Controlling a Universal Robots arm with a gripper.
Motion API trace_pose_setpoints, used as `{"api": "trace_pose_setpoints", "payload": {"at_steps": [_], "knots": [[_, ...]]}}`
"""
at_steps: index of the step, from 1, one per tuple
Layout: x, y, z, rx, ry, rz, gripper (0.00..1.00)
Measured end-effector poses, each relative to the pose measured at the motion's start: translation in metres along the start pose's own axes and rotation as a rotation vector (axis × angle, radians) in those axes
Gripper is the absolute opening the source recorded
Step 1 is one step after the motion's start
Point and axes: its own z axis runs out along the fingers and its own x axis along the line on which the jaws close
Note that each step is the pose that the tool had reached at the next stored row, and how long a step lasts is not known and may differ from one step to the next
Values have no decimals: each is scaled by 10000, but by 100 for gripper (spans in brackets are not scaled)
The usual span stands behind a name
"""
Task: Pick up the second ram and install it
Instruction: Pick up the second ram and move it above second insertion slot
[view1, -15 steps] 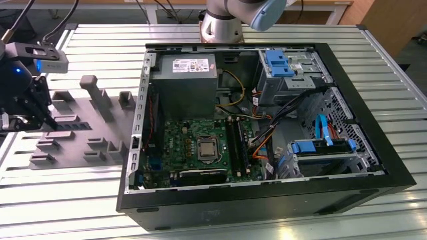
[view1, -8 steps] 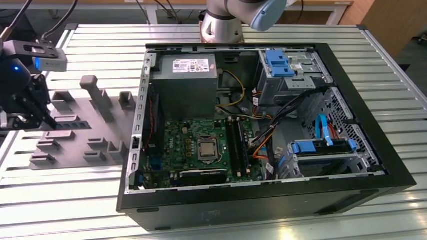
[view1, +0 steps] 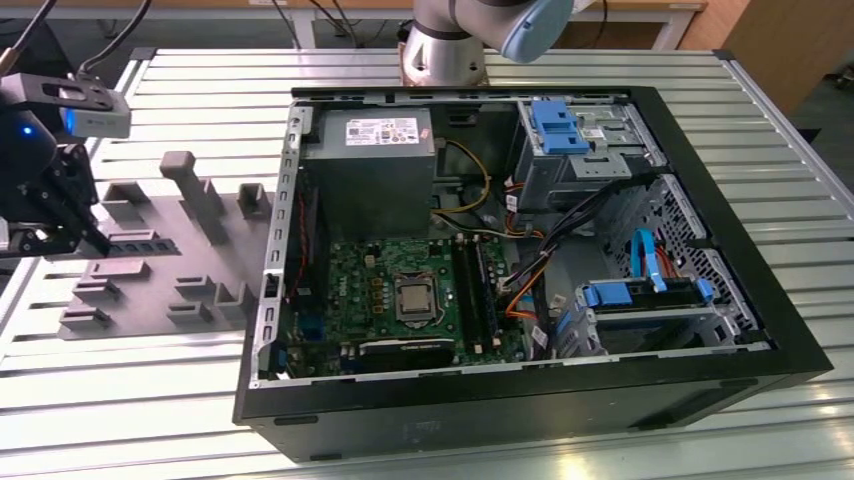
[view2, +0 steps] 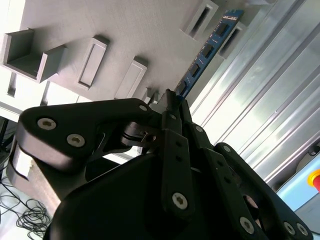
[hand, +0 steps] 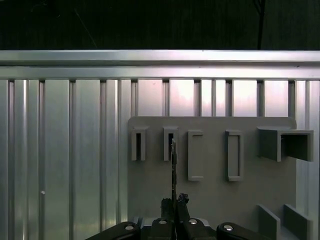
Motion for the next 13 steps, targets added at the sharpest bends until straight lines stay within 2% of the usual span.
{"api": "trace_pose_setpoints", "payload": {"at_steps": [1,2,13], "knots": [[0,0,-7,0,0,0,14],[0,-1,-46,0,0,0,14],[0,-3,-129,2,-1,0,14]]}}
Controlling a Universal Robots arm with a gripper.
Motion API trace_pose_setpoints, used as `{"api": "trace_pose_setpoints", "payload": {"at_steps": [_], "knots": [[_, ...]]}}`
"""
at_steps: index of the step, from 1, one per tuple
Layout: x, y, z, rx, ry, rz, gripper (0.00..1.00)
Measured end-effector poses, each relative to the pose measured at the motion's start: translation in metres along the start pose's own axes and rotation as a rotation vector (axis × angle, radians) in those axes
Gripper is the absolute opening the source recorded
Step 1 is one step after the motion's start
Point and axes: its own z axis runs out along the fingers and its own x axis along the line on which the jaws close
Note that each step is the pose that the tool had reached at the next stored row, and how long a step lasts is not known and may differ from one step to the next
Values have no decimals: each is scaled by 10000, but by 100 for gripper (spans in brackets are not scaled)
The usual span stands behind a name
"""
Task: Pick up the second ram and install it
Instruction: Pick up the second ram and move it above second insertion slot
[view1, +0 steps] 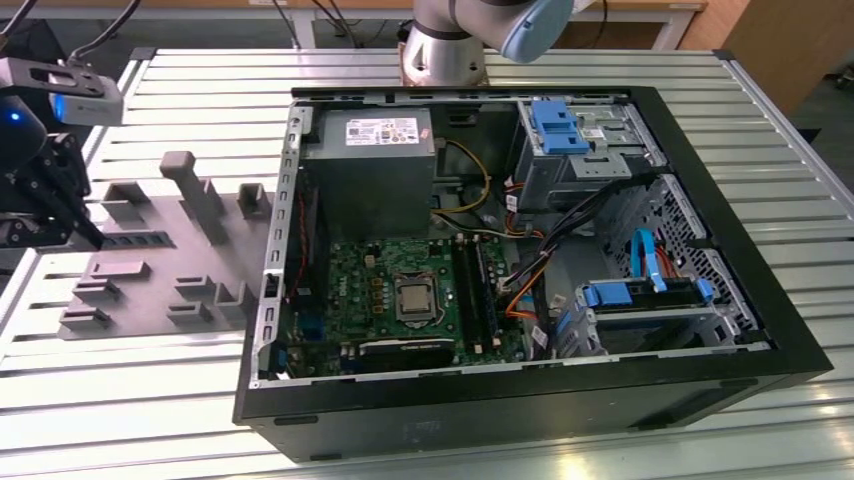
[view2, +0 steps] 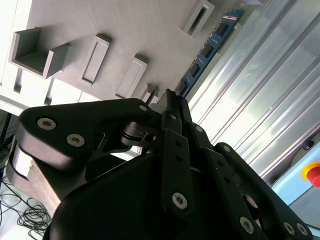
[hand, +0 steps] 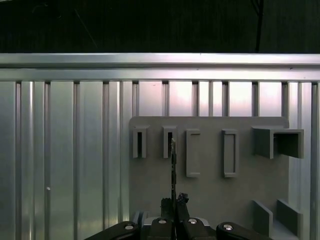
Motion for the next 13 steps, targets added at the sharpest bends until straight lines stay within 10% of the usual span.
{"api": "trace_pose_setpoints", "payload": {"at_steps": [13], "knots": [[0,-2,-107,-1,1,0,14]]}}
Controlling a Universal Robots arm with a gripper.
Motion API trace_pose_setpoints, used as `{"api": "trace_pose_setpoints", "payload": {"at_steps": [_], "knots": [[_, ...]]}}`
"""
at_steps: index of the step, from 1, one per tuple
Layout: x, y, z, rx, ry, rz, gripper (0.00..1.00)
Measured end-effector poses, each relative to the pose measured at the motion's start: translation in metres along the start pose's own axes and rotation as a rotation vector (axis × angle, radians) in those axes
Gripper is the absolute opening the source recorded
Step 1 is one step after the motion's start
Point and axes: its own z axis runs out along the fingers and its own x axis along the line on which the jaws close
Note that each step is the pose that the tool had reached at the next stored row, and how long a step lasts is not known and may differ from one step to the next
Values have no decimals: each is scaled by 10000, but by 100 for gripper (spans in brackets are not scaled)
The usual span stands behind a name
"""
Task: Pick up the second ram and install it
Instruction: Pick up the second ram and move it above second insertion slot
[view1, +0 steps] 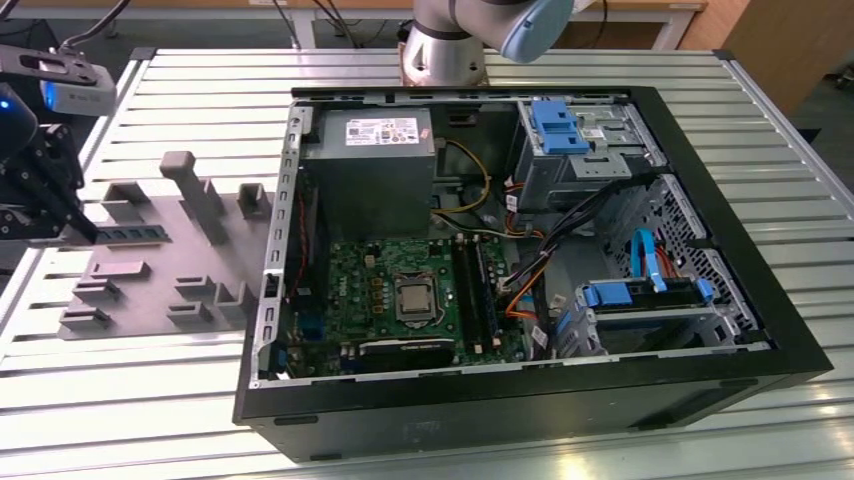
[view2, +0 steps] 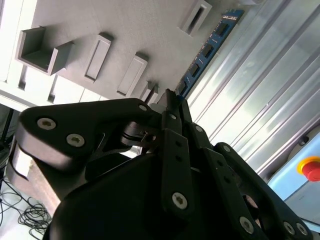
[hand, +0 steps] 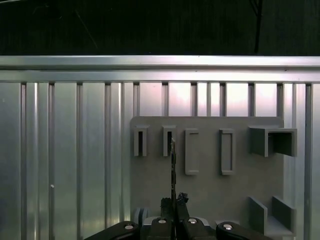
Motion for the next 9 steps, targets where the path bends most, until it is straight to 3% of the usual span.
{"api": "trace_pose_setpoints", "payload": {"at_steps": [9], "knots": [[0,-2,-77,0,0,0,14]]}}
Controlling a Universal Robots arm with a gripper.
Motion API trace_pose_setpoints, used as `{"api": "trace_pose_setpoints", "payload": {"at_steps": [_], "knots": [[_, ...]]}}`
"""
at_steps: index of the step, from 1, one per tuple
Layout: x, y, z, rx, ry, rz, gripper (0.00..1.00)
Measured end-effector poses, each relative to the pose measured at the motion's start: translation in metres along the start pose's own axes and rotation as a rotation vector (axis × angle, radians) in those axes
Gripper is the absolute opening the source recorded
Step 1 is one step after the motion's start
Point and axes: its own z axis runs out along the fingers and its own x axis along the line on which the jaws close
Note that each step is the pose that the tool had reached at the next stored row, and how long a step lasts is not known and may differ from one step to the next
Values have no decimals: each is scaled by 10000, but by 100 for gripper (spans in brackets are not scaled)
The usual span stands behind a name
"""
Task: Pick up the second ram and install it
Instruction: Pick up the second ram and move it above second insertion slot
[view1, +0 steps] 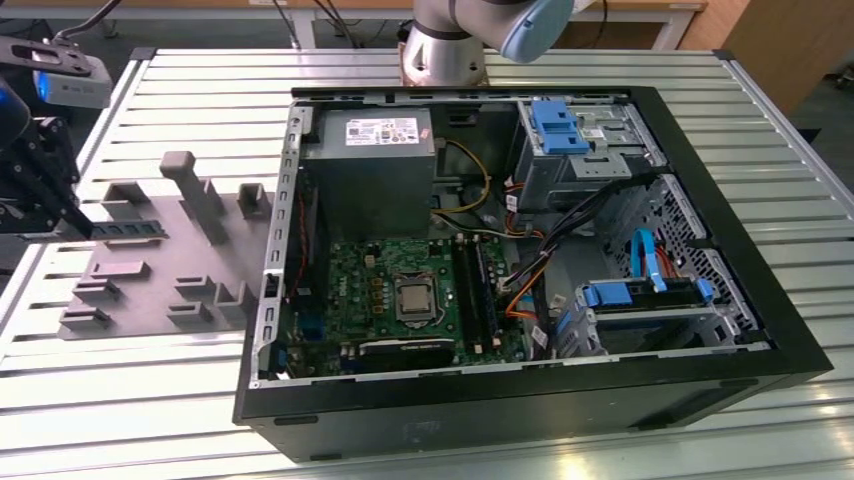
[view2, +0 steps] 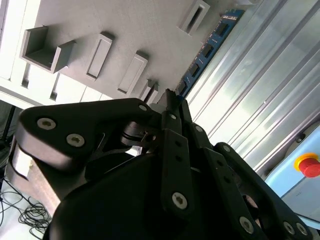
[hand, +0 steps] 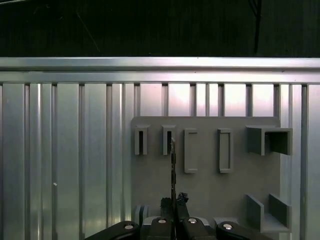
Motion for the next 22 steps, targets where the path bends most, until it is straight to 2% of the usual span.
{"api": "trace_pose_setpoints", "payload": {"at_steps": [22], "knots": [[0,-4,-177,0,0,0,14]]}}
